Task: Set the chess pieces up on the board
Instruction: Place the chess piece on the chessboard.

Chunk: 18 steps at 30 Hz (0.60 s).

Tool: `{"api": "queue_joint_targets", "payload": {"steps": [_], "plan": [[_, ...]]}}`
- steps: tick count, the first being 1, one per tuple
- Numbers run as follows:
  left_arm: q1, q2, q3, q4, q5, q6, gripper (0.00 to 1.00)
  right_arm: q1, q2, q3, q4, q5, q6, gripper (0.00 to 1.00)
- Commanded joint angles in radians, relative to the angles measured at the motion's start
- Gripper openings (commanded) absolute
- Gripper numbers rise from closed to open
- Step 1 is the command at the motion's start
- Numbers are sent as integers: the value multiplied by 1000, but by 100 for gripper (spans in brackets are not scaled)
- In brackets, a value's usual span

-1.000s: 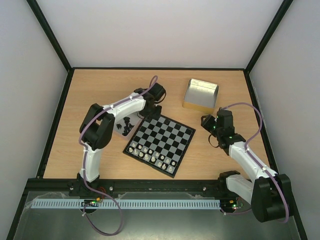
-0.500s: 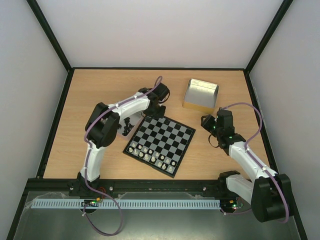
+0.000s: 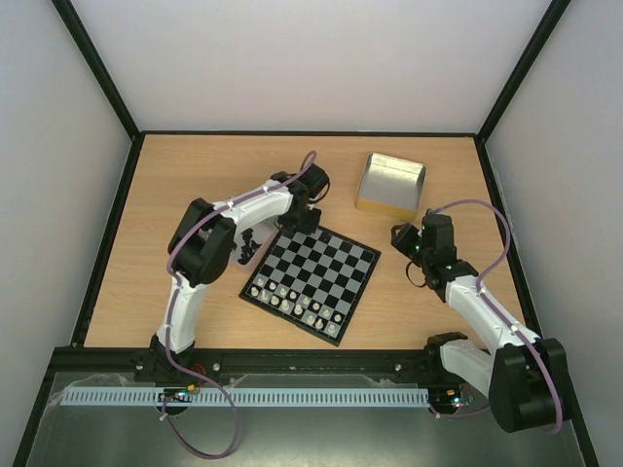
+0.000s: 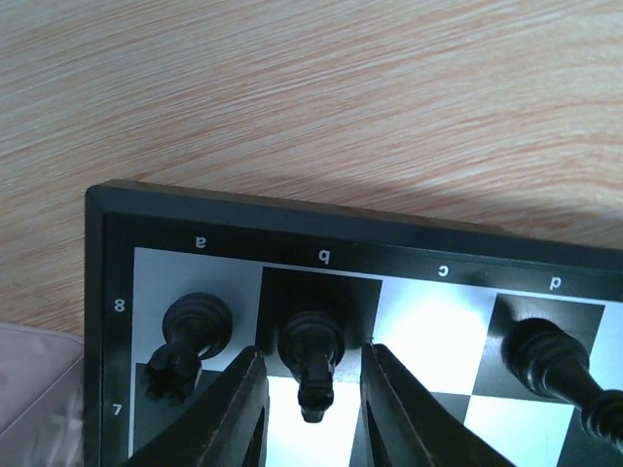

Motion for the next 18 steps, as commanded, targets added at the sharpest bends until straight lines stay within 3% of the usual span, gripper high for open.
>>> {"api": "queue_joint_targets", "payload": {"steps": [1, 10, 18], "plan": [[-8, -7, 28, -25, 24, 10, 31, 3, -5, -4, -21, 18, -7, 40], [-10, -188, -22, -13, 3, -42, 34, 4, -30, 20, -57, 1, -2, 40], [87, -443, -325, 137, -98, -106, 40, 4, -85, 65, -115, -45, 2, 40]]}}
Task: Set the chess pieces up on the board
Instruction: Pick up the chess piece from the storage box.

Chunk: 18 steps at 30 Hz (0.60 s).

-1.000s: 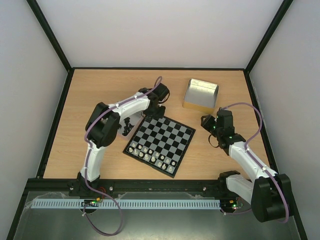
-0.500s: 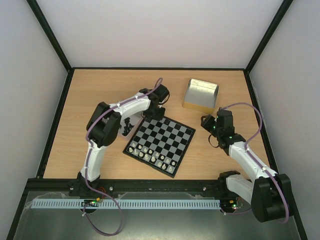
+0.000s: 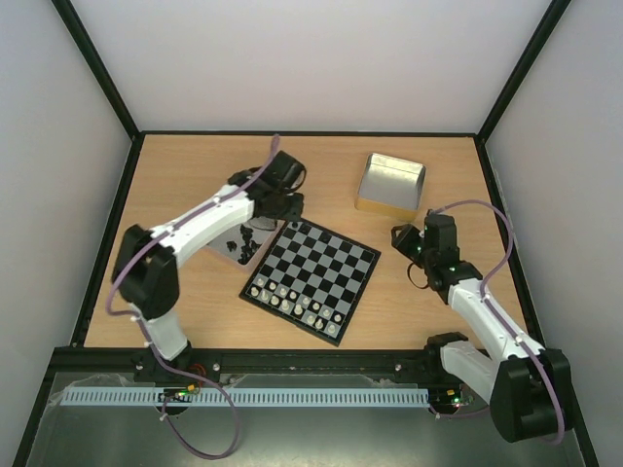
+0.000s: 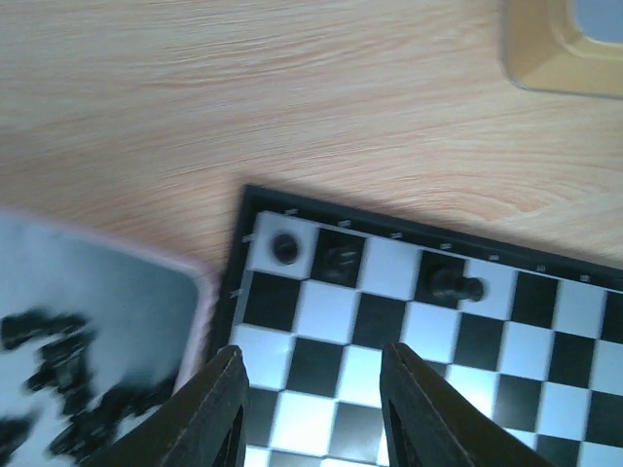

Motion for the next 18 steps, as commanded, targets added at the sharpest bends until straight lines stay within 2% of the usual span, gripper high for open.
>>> {"api": "queue_joint_targets", "payload": {"steps": [1, 4, 8, 12, 18], "plan": [[100, -131, -203, 103, -61, -71, 40, 4, -43, 57, -48, -27, -2, 40], [204, -190, -325, 205, 0, -120, 41, 4, -47, 63, -43, -16, -7, 40], [288, -194, -389, 261, 3, -144, 41, 4, -40, 81, -42, -15, 7, 40], [330, -121, -409, 308, 13, -171, 39, 4, -22, 75, -18, -17, 5, 40], [354, -13, -408, 393, 58, -220, 37, 5, 89, 112, 0, -54, -7, 39]]}}
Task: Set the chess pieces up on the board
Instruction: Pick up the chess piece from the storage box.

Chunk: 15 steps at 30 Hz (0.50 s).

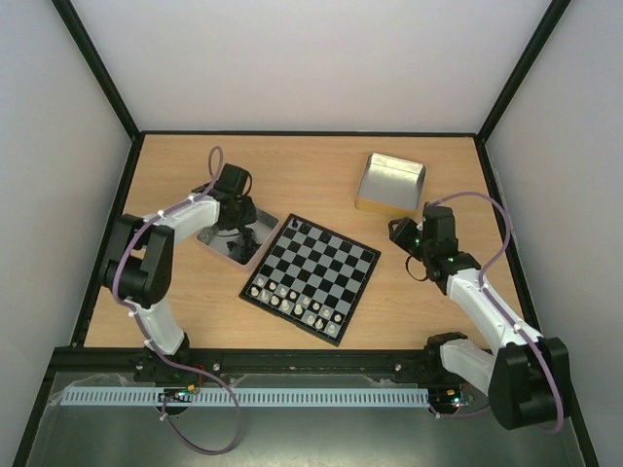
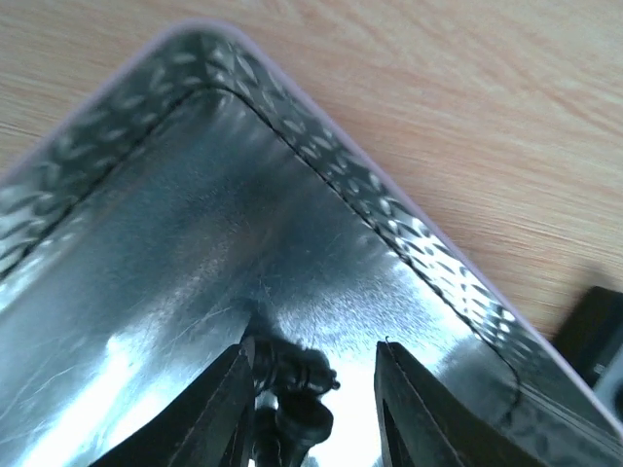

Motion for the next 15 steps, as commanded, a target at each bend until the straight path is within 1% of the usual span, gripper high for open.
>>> {"api": "queue_joint_targets", "payload": {"steps": [1, 4, 7, 13, 15], "plan": [[12, 73, 2, 72, 37, -48, 36, 5, 70, 53, 23, -25, -8, 39], [11, 112, 22, 73, 24, -45, 31, 5, 116, 67, 37, -29, -9, 39], [11, 126, 26, 64, -8, -44, 29, 5, 145, 74, 48, -34, -11, 39], [13, 111, 9, 50, -37, -37, 31, 6, 182, 81, 57, -52, -19, 39], [12, 95, 1, 45, -45, -35, 34, 6, 185, 83, 57, -55, -20, 39]]}}
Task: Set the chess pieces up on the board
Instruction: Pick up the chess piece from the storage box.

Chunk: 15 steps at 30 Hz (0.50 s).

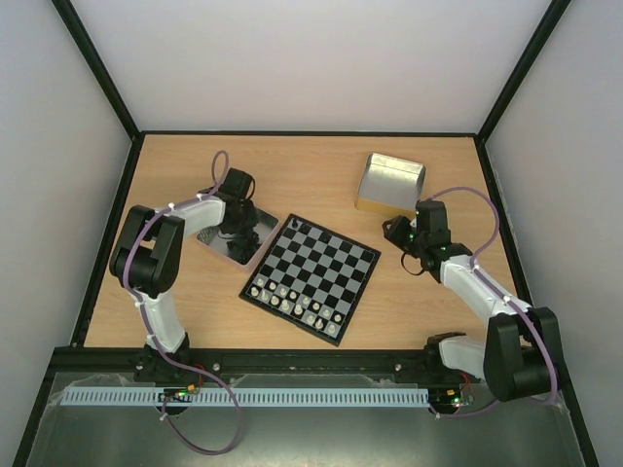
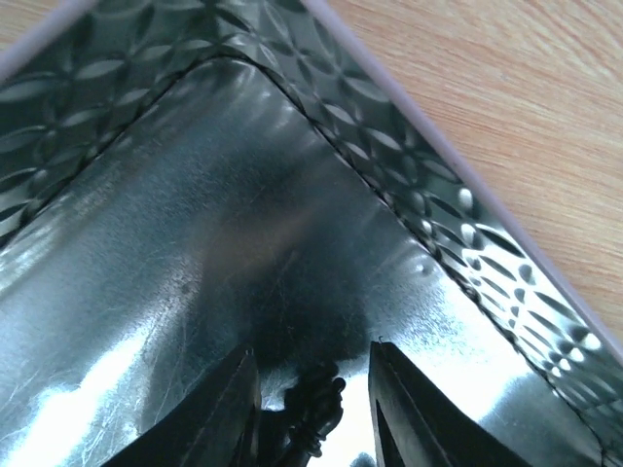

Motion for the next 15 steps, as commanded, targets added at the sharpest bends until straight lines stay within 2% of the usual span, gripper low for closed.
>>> {"api": "queue_joint_targets", "payload": {"steps": [1, 4, 9, 15], "plan": [[9, -31, 0, -20, -34, 2, 36, 7, 13, 38, 23, -13, -17, 39], [8, -32, 9, -58, -16, 30, 39, 7, 5, 37, 20, -12, -17, 39], [5, -34, -12, -107, 20, 66, 38, 7, -8, 25, 22, -11, -7, 39], [4, -28, -22, -131, 28, 83, 28, 7, -5, 20, 26, -15, -1, 39]]}}
